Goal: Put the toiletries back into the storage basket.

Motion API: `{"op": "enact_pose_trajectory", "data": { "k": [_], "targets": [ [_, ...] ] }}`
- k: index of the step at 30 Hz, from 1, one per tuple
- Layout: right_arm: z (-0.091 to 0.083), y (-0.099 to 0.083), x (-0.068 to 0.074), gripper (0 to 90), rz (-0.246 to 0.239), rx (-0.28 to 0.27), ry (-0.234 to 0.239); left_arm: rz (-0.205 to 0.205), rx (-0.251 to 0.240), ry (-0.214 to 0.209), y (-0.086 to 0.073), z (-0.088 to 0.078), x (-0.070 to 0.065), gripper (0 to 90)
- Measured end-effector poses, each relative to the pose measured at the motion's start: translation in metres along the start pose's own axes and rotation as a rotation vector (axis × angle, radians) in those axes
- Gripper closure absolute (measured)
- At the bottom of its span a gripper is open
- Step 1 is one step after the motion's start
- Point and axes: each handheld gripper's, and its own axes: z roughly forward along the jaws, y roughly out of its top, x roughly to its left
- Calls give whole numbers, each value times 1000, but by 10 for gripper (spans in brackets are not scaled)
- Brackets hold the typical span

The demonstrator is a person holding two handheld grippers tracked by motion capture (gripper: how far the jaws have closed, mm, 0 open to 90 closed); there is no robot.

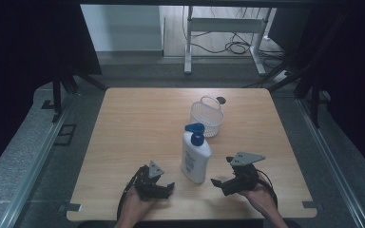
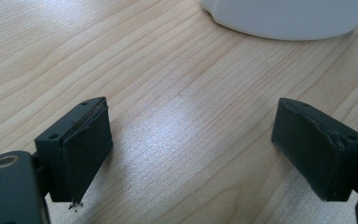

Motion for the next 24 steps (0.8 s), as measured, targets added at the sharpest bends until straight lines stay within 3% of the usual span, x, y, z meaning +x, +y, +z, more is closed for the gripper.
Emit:
{"op": "enact_pose_trajectory", "data": {
  "k": [3,10,19,24],
  "targets": [
    [2,6,3,0,-1,-10,19,0,0,0,0,0,0,115],
    [5,23,8,0,-4,-20,15,-3,-3,0,0,0,0,115],
    [9,45,13,58,13,-49,29,0,1,0,0,0,0,116],
    [11,56,16,68,-7,-57,29,-1,2,-1,0,0,0,116]
  ]
}}
